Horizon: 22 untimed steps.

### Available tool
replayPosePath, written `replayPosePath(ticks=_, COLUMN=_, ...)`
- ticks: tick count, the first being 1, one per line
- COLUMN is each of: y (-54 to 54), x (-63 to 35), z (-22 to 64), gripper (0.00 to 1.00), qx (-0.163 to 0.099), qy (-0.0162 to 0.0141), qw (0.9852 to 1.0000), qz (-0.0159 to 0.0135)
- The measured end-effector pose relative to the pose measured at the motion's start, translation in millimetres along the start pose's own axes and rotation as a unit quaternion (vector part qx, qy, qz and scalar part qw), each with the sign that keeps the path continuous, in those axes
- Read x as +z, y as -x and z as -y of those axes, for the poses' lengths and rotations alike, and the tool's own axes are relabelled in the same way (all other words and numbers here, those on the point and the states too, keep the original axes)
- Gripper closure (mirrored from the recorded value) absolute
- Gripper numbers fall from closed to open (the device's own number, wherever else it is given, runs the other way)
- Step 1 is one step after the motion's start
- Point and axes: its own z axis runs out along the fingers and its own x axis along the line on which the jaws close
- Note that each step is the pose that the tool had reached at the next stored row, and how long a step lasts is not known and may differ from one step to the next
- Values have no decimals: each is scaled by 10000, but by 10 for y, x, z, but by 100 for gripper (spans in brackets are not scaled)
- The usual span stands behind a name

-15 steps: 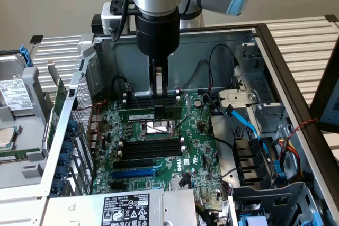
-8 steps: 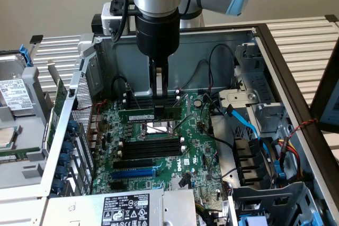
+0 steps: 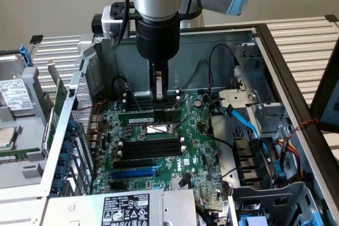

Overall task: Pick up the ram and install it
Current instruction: 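Insert the ram into the slot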

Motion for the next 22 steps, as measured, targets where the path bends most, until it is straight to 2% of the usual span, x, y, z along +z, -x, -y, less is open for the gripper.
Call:
replayPosePath(ticks=5, y=-17, x=50, z=2, gripper=87, qx=0, qy=31, qw=10000, qz=-13)
replayPosePath(ticks=9, y=-44, x=84, z=5, gripper=87, qx=1, qy=35, qw=10000, qz=-23)
replayPosePath(ticks=15, y=-51, x=123, z=7, gripper=87, qx=4, qy=33, qw=10000, qz=-92)
replayPosePath(ticks=22, y=-50, x=209, z=10, gripper=87, qx=4, qy=29, qw=10000, qz=-87)
